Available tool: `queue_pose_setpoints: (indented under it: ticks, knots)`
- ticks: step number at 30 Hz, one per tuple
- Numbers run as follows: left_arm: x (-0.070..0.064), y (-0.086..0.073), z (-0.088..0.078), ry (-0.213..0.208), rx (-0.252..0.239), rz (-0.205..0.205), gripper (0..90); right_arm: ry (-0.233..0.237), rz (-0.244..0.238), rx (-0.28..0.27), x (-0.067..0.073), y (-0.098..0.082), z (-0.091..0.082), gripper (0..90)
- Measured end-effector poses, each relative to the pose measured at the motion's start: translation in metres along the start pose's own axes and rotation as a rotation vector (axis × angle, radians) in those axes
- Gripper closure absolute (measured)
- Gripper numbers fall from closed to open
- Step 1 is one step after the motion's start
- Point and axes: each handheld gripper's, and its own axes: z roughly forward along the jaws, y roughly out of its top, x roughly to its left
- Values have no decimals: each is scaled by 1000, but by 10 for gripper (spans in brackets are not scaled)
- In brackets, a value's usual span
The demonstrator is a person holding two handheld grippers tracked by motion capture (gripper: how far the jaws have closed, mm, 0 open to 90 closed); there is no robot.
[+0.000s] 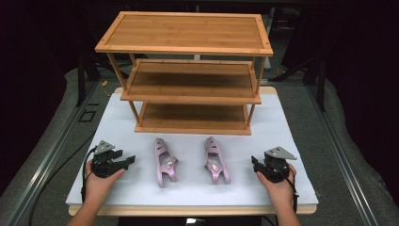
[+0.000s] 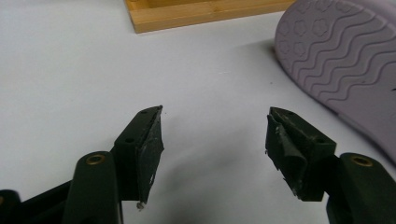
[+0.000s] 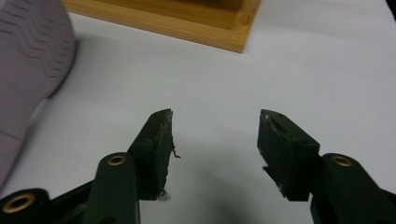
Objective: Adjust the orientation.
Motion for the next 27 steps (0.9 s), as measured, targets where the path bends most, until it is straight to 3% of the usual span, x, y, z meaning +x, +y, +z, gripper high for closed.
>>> queue_pose_setpoints:
  ticks: [2, 7, 10, 15, 18, 22, 23, 24, 25, 27]
  knots:
    - [-3, 0, -1, -11, -3, -13, 372, 8, -24, -3, 6, 1, -1, 456]
    - [-11, 3, -1, -38, -9, 8, 401, 79, -46, -2, 18, 3, 3, 459]
    - [-27, 10, -6, -53, -19, 32, 430, 101, -57, -13, 21, 4, 5, 470]
    - [-45, 22, -12, -91, -7, 51, 538, 138, -26, -20, 23, 6, 0, 526]
    - [-54, 29, -15, -106, -18, 48, 588, 133, -48, -4, 24, 5, 0, 540]
    - [-65, 32, -21, -118, -44, 63, 717, 120, -15, -15, 23, 5, -7, 548]
    - [-71, 32, -22, -119, -42, 83, 717, 133, -9, -31, 22, 6, -9, 551]
    - [-78, 31, -23, -135, -45, 114, 792, 115, -7, -46, 22, 8, -12, 559]
    - [-78, 31, -23, -135, -45, 114, 821, 107, -14, -39, 22, 8, -12, 560]
    - [-89, 31, -19, -178, -36, 144, 864, 104, -15, -44, 21, 8, -10, 559]
